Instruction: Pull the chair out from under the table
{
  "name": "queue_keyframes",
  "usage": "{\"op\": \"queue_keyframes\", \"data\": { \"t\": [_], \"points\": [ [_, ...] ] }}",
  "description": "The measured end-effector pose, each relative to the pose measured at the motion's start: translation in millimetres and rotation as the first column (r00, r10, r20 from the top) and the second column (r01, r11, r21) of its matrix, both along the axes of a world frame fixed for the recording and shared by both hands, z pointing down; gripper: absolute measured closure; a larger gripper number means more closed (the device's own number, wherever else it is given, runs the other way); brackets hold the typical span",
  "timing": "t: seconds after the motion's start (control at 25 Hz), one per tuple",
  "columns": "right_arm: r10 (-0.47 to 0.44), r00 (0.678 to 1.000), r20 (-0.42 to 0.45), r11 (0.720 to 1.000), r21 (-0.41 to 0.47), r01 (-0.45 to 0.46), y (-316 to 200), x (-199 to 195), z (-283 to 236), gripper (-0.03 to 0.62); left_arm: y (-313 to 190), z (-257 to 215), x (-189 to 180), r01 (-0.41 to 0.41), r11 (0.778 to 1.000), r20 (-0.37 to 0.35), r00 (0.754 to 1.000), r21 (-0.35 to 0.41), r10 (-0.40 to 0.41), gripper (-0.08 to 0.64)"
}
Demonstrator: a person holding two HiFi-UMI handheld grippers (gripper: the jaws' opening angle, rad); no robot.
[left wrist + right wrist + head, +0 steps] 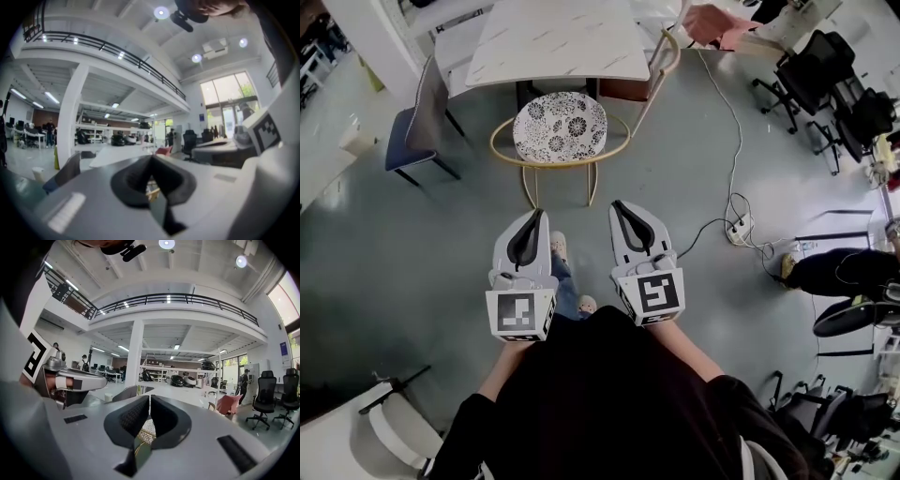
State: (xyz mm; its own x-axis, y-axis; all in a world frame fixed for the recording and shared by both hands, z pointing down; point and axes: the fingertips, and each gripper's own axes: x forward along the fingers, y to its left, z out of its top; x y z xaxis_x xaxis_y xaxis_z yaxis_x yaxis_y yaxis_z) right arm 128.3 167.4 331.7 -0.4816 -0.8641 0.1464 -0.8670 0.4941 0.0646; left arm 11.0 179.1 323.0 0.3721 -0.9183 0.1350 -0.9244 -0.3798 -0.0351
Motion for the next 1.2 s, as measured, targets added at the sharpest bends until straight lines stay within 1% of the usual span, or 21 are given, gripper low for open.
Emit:
{"op": "queue_keyframes", "data": {
  "t": [0.2,0.32,0.44,0.56,0.72,0.84,0.96,1.0,1.12,1.2],
  "points": [
    [0.002,0.999,-0.036,1.000,-0.019,-0.002,-51,-9,20,0.569,-53,18,-9,-0.017,1.000,0.014,1.000,-0.021,0.017,0.554],
    [-0.019,0.996,-0.084,0.999,-0.032,0.016,-85,-20,38,0.569,-90,31,-16,-0.040,0.999,0.047,0.998,-0.030,0.042,0.554],
    [-0.042,0.993,-0.113,0.998,-0.051,0.036,-118,-33,54,0.569,-125,48,-25,-0.073,0.996,0.094,0.993,-0.048,0.077,0.554],
    [-0.065,0.985,-0.161,0.995,-0.081,0.053,-149,-44,70,0.569,-158,68,-33,-0.113,0.990,0.151,0.981,-0.087,0.125,0.554],
    [-0.100,0.976,-0.195,0.985,-0.157,0.069,-185,-55,96,0.568,-195,100,-45,-0.161,0.973,0.197,0.961,-0.168,0.193,0.551],
    [-0.144,0.964,-0.224,0.971,-0.222,0.093,-207,-65,119,0.568,-218,128,-56,-0.197,0.949,0.222,0.942,-0.245,0.253,0.548],
    [-0.196,0.947,-0.255,0.951,-0.286,0.120,-219,-70,141,0.568,-234,148,-59,-0.257,0.917,0.234,0.913,-0.304,0.333,0.488],
    [-0.212,0.942,-0.262,0.943,-0.308,0.127,-221,-70,148,0.568,-237,156,-60,-0.273,0.905,0.239,0.902,-0.326,0.358,0.482],
    [-0.257,0.926,-0.275,0.915,-0.378,0.142,-226,-67,170,0.567,-242,181,-61,-0.316,0.863,0.267,0.859,-0.393,0.436,0.454],
    [-0.294,0.909,-0.295,0.895,-0.420,0.153,-227,-65,185,0.565,-242,199,-59,-0.354,0.826,0.279,0.820,-0.439,0.500,0.413]
  ]
}}
